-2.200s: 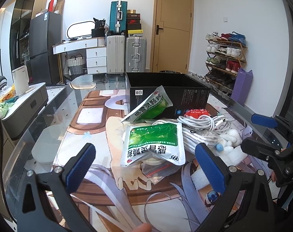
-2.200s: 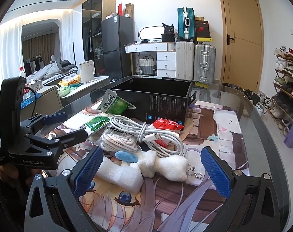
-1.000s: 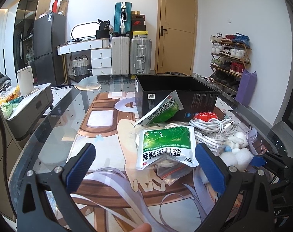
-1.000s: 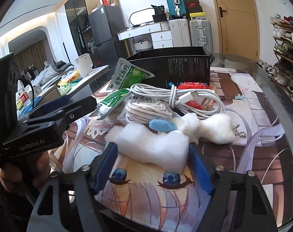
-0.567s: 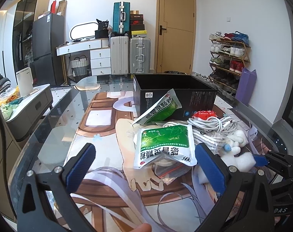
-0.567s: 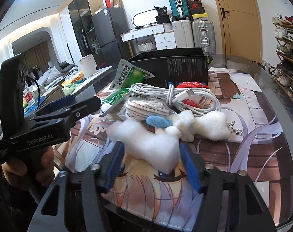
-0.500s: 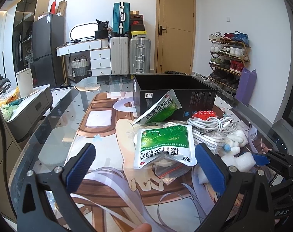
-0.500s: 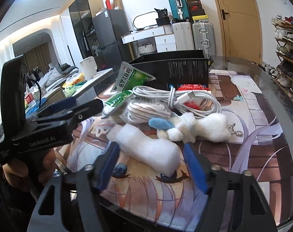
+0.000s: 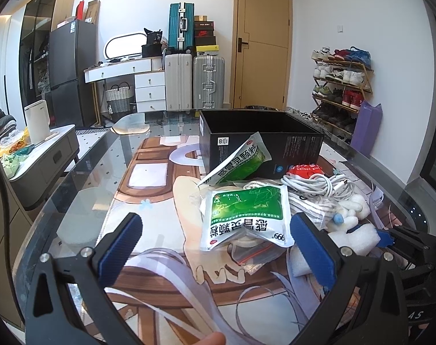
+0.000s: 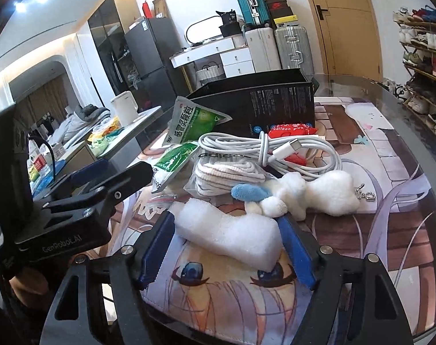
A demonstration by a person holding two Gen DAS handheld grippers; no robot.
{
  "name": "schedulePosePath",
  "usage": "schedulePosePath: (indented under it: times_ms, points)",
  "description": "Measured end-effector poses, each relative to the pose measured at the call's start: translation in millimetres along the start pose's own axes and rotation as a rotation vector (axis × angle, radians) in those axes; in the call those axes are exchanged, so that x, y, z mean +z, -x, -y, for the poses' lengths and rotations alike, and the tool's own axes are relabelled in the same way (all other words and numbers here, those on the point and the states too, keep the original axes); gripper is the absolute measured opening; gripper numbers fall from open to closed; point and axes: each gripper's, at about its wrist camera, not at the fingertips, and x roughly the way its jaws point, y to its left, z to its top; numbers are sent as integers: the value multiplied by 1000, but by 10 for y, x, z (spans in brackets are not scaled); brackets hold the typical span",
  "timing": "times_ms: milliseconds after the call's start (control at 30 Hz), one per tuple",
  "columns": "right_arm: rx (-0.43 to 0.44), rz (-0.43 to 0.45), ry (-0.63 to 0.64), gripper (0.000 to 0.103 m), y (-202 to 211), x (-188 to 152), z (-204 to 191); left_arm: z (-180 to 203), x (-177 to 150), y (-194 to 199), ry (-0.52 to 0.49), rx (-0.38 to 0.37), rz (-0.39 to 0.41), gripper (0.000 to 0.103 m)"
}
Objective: Organize soft objects
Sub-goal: 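Move right tool to the white foam block while left tool approaches the green medicine packet, then grasp the white foam block with right tool while left tool grasps the green packet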
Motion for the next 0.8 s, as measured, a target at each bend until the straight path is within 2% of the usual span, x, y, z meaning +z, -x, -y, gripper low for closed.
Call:
schedulePosePath:
  times_ms: [167, 400, 500, 600, 800]
  points:
    - [30, 30, 7, 69, 106, -24, 39, -12, 3, -8, 0, 1, -1, 103]
    - [27, 80, 42, 69, 296, -8, 77, -1, 28, -37, 1, -19, -20, 103]
    - [26, 105, 43, 69, 385, 18, 120, 15, 75, -117, -23, -86, -78, 103]
    - [18, 121, 41, 69, 443, 48, 162, 51, 115, -162, -40, -117, -106, 103]
    - [-3, 151, 37, 69, 556, 75, 251, 35, 145, -331, -24, -105, -166, 103]
